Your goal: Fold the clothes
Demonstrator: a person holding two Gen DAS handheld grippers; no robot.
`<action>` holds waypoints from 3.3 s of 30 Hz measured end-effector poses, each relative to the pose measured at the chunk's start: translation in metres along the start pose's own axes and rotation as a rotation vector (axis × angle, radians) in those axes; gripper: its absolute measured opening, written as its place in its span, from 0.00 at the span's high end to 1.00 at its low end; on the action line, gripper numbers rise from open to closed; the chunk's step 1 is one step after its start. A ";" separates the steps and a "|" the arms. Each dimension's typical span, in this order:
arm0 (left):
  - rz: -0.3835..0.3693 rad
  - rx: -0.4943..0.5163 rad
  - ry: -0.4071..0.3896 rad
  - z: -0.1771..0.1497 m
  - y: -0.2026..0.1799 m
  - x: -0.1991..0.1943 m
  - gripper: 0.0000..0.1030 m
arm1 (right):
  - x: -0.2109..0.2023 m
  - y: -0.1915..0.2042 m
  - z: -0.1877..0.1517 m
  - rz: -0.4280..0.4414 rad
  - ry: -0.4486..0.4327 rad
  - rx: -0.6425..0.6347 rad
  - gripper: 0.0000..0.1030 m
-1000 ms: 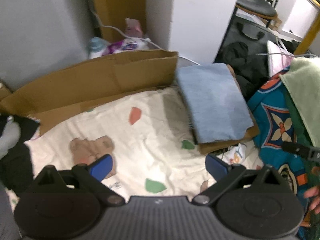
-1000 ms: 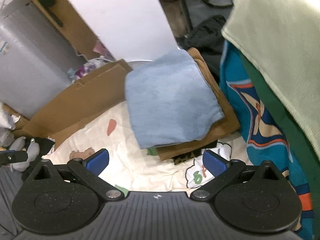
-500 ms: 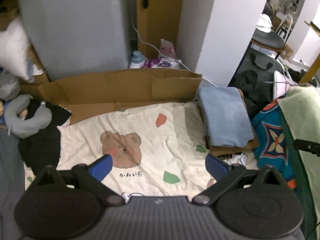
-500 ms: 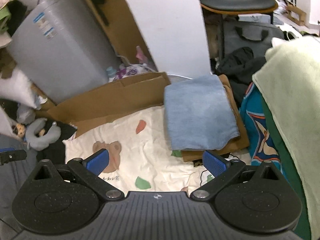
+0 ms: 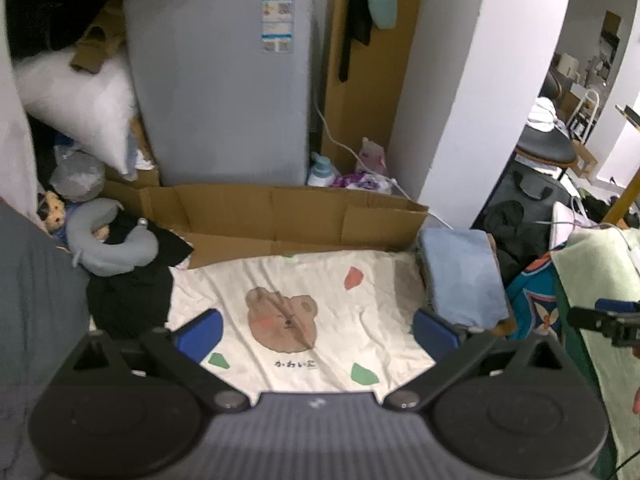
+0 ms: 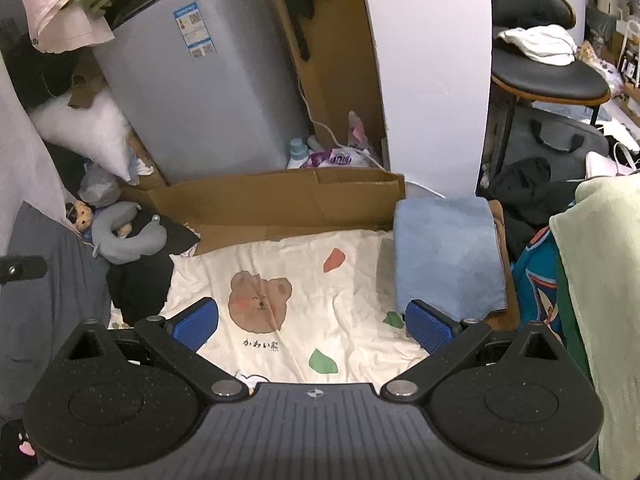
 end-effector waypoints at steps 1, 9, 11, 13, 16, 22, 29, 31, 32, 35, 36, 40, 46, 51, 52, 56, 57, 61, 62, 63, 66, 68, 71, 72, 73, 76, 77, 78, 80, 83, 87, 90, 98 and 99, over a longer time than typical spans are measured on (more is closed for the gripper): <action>-0.003 -0.005 0.002 -0.004 0.005 -0.003 0.01 | 0.000 0.004 -0.001 -0.001 0.002 0.015 0.00; 0.053 -0.062 0.031 -0.047 0.051 -0.011 0.01 | -0.002 0.036 -0.025 0.017 0.017 0.078 0.00; 0.056 -0.095 0.012 -0.055 0.060 -0.013 0.01 | 0.001 0.044 -0.032 0.005 0.022 0.060 0.00; 0.067 -0.124 -0.007 -0.062 0.067 -0.014 0.01 | 0.004 0.051 -0.038 -0.001 0.026 0.046 0.00; 0.088 -0.186 -0.047 -0.078 0.076 -0.013 0.01 | 0.009 0.058 -0.049 -0.004 0.032 0.026 0.00; 0.139 -0.284 -0.055 -0.112 0.094 0.005 0.01 | 0.021 0.070 -0.071 0.032 0.069 -0.026 0.00; 0.145 -0.306 -0.044 -0.130 0.087 0.021 0.01 | 0.040 0.079 -0.083 0.034 0.071 -0.067 0.00; 0.129 -0.304 -0.039 -0.135 0.080 0.026 0.01 | 0.045 0.081 -0.084 0.036 0.063 -0.079 0.00; 0.118 -0.304 -0.033 -0.138 0.075 0.030 0.01 | 0.047 0.082 -0.084 0.036 0.059 -0.086 0.00; 0.108 -0.298 -0.011 -0.150 0.061 0.041 0.01 | 0.054 0.081 -0.086 0.037 0.061 -0.094 0.00; 0.106 -0.295 -0.005 -0.154 0.057 0.045 0.01 | 0.056 0.081 -0.086 0.039 0.063 -0.096 0.00; 0.100 -0.288 0.005 -0.165 0.040 0.056 0.01 | 0.060 0.081 -0.088 0.047 0.049 -0.122 0.00; 0.135 -0.252 -0.030 -0.169 0.024 0.058 0.01 | 0.065 0.085 -0.095 0.052 0.024 -0.190 0.00; 0.149 -0.238 -0.039 -0.173 0.018 0.061 0.01 | 0.072 0.082 -0.103 0.050 0.027 -0.204 0.01; 0.148 -0.234 -0.033 -0.175 0.017 0.062 0.01 | 0.072 0.081 -0.103 0.053 0.023 -0.201 0.01; 0.152 -0.226 -0.027 -0.178 0.014 0.061 0.01 | 0.068 0.079 -0.101 0.050 -0.012 -0.205 0.01; 0.153 -0.225 -0.028 -0.179 0.013 0.060 0.01 | 0.067 0.079 -0.102 0.051 -0.018 -0.210 0.01; 0.141 -0.207 0.005 -0.185 0.010 0.066 0.01 | 0.062 0.077 -0.108 0.057 -0.032 -0.215 0.01; 0.141 -0.212 0.004 -0.185 0.010 0.066 0.01 | 0.063 0.076 -0.109 0.059 -0.024 -0.214 0.01; 0.141 -0.216 0.004 -0.185 0.010 0.067 0.01 | 0.063 0.075 -0.110 0.060 -0.015 -0.211 0.01; 0.130 -0.219 0.008 -0.187 0.010 0.068 0.01 | 0.064 0.071 -0.112 0.053 0.010 -0.199 0.01; 0.127 -0.227 0.012 -0.188 0.011 0.070 0.01 | 0.065 0.071 -0.114 0.062 0.027 -0.199 0.01; 0.128 -0.251 0.023 -0.189 0.014 0.070 0.01 | 0.070 0.068 -0.115 0.083 0.062 -0.178 0.01; 0.127 -0.255 0.026 -0.190 0.015 0.070 0.01 | 0.070 0.068 -0.115 0.088 0.067 -0.173 0.01; 0.127 -0.256 0.028 -0.190 0.016 0.070 0.01 | 0.071 0.068 -0.115 0.092 0.072 -0.169 0.01; 0.133 -0.250 0.031 -0.190 0.015 0.070 0.01 | 0.071 0.072 -0.117 0.081 0.071 -0.195 0.01; 0.134 -0.249 0.032 -0.190 0.015 0.070 0.01 | 0.070 0.074 -0.118 0.074 0.069 -0.206 0.01; 0.135 -0.249 0.034 -0.190 0.015 0.070 0.01 | 0.070 0.076 -0.118 0.068 0.068 -0.214 0.01; 0.133 -0.252 0.038 -0.191 0.014 0.070 0.01 | 0.070 0.077 -0.119 0.068 0.071 -0.222 0.01; 0.141 -0.255 0.043 -0.191 0.015 0.070 0.01 | 0.071 0.079 -0.119 0.074 0.079 -0.229 0.01; 0.156 -0.250 0.050 -0.191 0.014 0.069 0.01 | 0.071 0.080 -0.119 0.074 0.086 -0.234 0.01; 0.169 -0.249 0.050 -0.190 0.014 0.068 0.01 | 0.071 0.081 -0.119 0.075 0.090 -0.238 0.01; 0.177 -0.242 0.054 -0.191 0.017 0.065 0.01 | 0.070 0.083 -0.120 0.091 0.095 -0.232 0.01; 0.172 -0.235 0.062 -0.191 0.016 0.066 0.01 | 0.070 0.083 -0.121 0.095 0.095 -0.231 0.01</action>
Point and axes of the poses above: each gripper's, at about its wrist camera, not at the fingertips, and x roughly the way its jaws point, y to its left, z to its top, the point moved 7 cm from there along x, roughly the way its jaws point, and after that the axes turned 11 degrees about -z, right-handed, at the moved point
